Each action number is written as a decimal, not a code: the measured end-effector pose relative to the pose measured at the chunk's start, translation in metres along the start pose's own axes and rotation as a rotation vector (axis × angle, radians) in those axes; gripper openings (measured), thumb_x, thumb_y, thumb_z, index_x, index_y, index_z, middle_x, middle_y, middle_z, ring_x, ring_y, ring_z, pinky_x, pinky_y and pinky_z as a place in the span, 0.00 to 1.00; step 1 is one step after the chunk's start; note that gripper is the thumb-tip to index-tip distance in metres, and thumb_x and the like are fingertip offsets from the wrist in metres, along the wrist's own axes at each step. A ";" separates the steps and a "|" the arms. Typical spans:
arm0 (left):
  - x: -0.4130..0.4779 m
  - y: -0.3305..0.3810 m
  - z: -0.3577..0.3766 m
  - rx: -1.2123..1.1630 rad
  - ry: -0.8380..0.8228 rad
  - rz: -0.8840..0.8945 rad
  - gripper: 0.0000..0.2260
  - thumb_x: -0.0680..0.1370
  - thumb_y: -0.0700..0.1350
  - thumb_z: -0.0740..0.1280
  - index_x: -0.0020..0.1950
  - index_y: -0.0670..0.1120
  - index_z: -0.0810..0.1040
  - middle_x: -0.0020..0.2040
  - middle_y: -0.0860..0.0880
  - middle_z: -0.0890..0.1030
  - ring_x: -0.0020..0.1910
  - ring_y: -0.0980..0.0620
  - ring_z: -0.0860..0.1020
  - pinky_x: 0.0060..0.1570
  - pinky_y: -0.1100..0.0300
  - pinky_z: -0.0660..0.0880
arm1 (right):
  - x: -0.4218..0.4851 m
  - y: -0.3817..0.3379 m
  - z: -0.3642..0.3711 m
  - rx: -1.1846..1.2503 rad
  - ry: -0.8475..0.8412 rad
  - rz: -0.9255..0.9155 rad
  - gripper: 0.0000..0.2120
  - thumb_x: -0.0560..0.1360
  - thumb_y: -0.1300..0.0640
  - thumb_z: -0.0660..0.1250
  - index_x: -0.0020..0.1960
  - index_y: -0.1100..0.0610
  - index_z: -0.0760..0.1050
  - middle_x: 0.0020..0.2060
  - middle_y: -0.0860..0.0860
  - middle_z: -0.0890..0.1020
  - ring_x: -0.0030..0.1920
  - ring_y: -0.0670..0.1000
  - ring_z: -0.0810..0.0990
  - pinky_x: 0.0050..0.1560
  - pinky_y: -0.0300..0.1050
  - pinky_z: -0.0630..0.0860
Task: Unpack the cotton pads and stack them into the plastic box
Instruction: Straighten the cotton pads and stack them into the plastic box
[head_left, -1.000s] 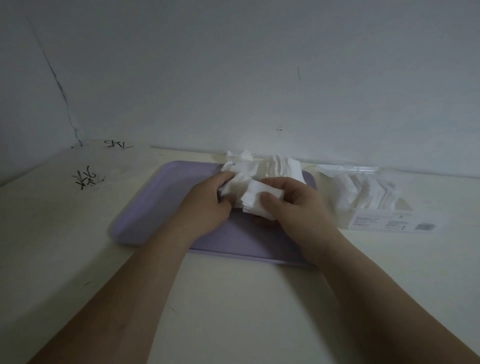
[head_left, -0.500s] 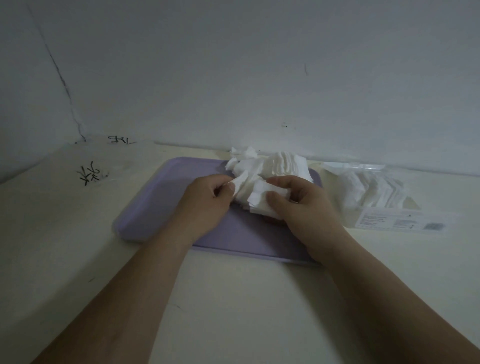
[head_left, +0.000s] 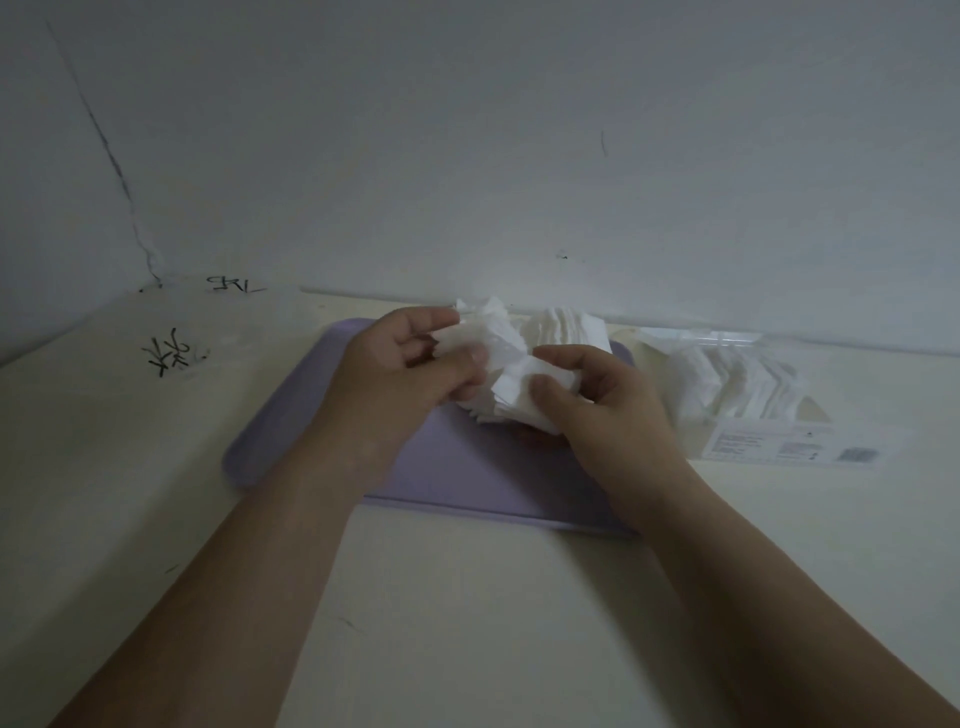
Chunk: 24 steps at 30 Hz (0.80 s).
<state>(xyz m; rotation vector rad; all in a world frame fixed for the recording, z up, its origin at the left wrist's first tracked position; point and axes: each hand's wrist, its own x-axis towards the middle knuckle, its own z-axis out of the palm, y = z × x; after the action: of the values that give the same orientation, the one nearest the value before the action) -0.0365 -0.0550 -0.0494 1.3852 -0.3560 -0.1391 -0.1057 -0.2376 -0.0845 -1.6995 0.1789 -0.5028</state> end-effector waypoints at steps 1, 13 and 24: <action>0.000 -0.002 -0.001 0.024 -0.023 0.016 0.14 0.76 0.32 0.74 0.61 0.40 0.80 0.51 0.39 0.87 0.45 0.48 0.84 0.44 0.59 0.83 | 0.000 0.000 0.000 0.010 0.010 0.004 0.14 0.71 0.48 0.73 0.56 0.44 0.84 0.47 0.48 0.89 0.50 0.53 0.88 0.55 0.62 0.85; -0.004 -0.009 -0.001 0.260 -0.268 0.013 0.05 0.78 0.40 0.74 0.53 0.45 0.84 0.36 0.49 0.83 0.29 0.56 0.74 0.30 0.68 0.70 | 0.000 -0.007 -0.009 0.189 -0.113 0.124 0.16 0.76 0.71 0.72 0.60 0.57 0.81 0.49 0.56 0.89 0.52 0.56 0.88 0.51 0.50 0.86; 0.000 -0.019 -0.005 0.351 -0.209 0.075 0.07 0.73 0.44 0.80 0.48 0.47 0.86 0.40 0.44 0.85 0.36 0.53 0.76 0.37 0.61 0.71 | -0.004 -0.012 -0.006 0.196 -0.202 0.151 0.14 0.81 0.71 0.65 0.58 0.57 0.85 0.53 0.60 0.88 0.55 0.57 0.86 0.59 0.56 0.83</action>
<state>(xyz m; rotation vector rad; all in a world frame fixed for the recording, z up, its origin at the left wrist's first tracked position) -0.0328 -0.0540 -0.0691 1.7063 -0.6283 -0.1658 -0.1140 -0.2393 -0.0731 -1.5205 0.1060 -0.2266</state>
